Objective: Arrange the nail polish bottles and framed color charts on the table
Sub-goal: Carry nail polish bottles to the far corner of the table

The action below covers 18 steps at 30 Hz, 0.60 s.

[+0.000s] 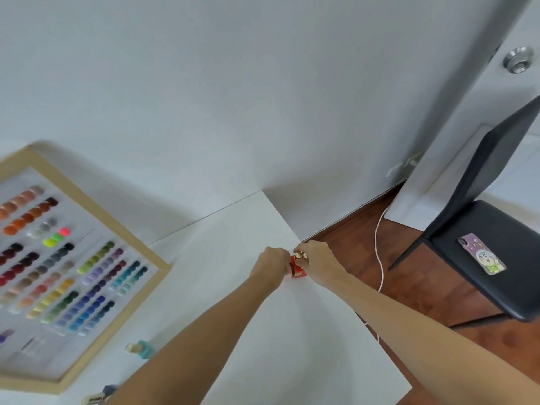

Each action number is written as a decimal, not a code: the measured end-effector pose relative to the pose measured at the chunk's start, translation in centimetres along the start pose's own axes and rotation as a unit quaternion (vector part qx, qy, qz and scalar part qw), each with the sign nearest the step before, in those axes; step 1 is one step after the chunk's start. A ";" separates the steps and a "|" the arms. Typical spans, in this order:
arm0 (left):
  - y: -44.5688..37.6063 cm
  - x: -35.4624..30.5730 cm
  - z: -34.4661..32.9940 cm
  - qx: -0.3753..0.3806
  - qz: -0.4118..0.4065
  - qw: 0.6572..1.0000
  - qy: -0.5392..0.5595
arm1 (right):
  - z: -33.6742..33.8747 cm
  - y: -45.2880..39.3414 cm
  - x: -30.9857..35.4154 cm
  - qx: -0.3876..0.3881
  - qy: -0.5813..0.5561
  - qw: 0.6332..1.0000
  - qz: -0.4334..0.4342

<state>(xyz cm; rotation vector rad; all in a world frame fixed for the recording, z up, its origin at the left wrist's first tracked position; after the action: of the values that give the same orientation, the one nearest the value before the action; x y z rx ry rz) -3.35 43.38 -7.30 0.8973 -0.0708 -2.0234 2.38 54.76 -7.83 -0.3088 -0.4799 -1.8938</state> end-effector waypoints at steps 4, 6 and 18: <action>0.7 -0.2 0.8 0.014 -0.003 0.999 0.029 | 0.1 0.3 0.0 0.019 0.002 1.000 -0.003; 1.4 0.1 1.4 0.015 -0.017 0.999 0.047 | 0.2 0.6 0.1 0.024 0.002 1.000 -0.009; 12.2 9.2 11.4 -0.024 -0.081 0.996 0.008 | 0.4 4.5 7.2 -0.077 0.022 0.992 0.098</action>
<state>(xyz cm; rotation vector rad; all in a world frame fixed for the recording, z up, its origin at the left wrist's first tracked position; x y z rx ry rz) -4.80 25.99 0.37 0.9136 0.0607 -2.1584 4.01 47.64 -3.53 -0.4014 -0.2639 -1.7442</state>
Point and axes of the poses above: each hand's wrist, its own y-axis away from the middle knuckle, its own z-axis out of the back of the hand, x = y × z, the point moved 4 cm from there along -y, towards the middle knuckle, and after that the axes turned 9 degrees about y, right-handed, at the moved point
